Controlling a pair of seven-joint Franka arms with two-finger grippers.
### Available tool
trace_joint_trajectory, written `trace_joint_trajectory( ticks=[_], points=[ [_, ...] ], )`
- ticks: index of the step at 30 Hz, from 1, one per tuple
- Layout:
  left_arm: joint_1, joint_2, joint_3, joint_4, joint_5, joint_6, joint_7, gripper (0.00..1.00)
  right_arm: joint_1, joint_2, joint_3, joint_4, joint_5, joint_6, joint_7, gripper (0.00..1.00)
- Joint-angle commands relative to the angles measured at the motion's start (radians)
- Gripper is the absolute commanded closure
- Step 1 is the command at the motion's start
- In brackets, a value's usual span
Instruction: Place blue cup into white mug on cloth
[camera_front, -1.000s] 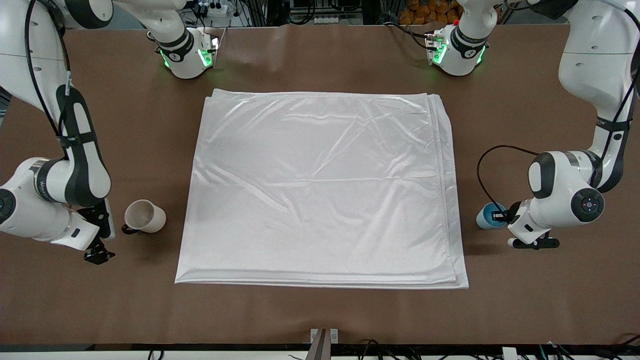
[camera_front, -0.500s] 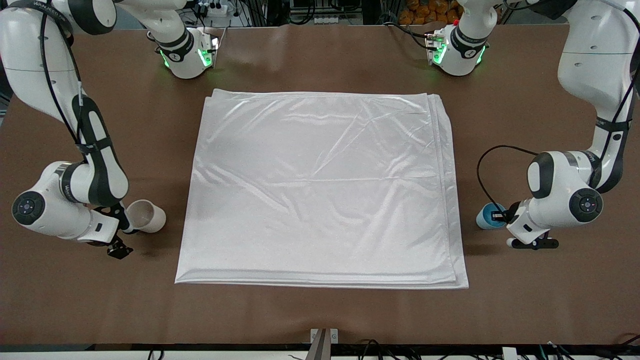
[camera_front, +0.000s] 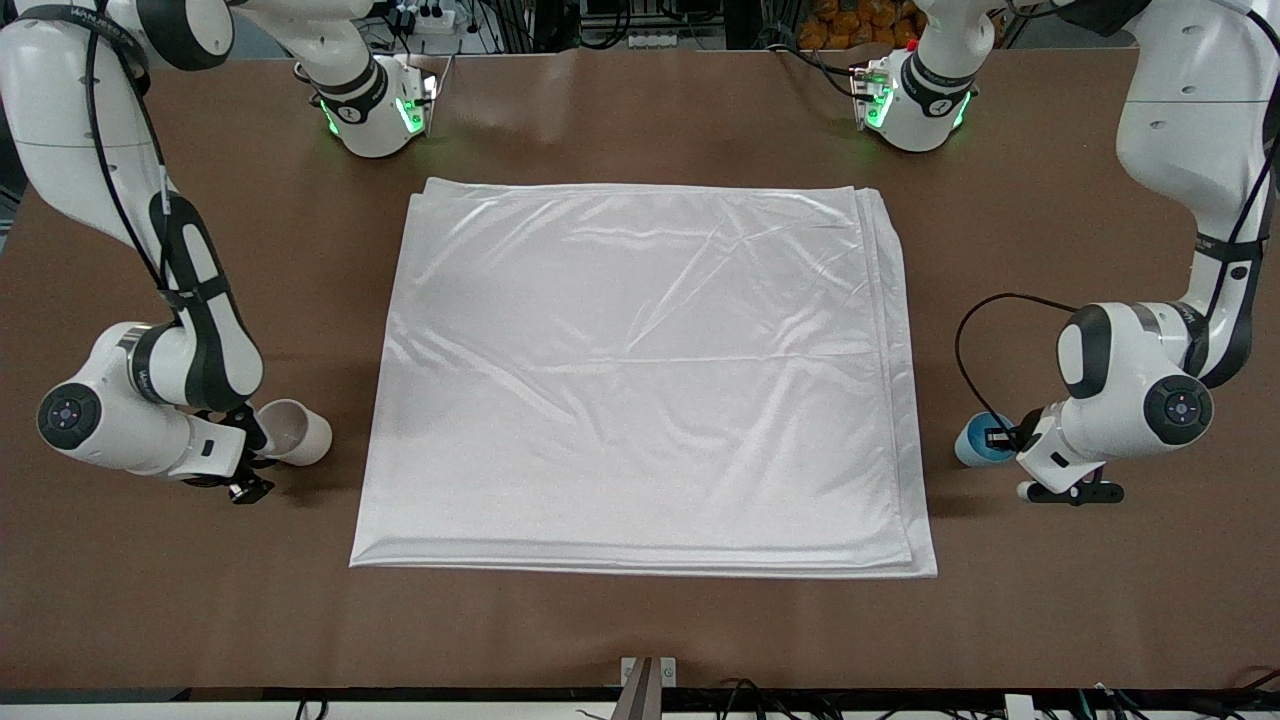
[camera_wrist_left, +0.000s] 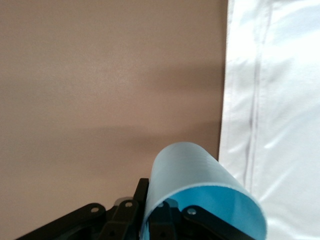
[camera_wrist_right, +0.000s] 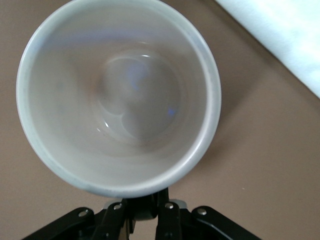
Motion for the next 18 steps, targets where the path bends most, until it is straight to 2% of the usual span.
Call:
trace_joint_trajectory(
  ticks=[1,9,18],
  points=[
    [0.002,-0.023,-0.009,0.023,0.031,-0.051,-0.016,1.00,-0.013,-0.071,0.011,-0.013,0.091,-0.093,-0.022,1.00],
    [0.002,-0.058,-0.029,0.023,0.030,-0.097,-0.021,1.00,0.036,-0.160,0.015,-0.007,0.097,-0.189,0.105,1.00],
    [0.002,-0.090,-0.032,0.025,0.030,-0.129,-0.023,1.00,0.213,-0.197,0.014,0.005,0.089,-0.205,0.446,1.00]
  ],
)
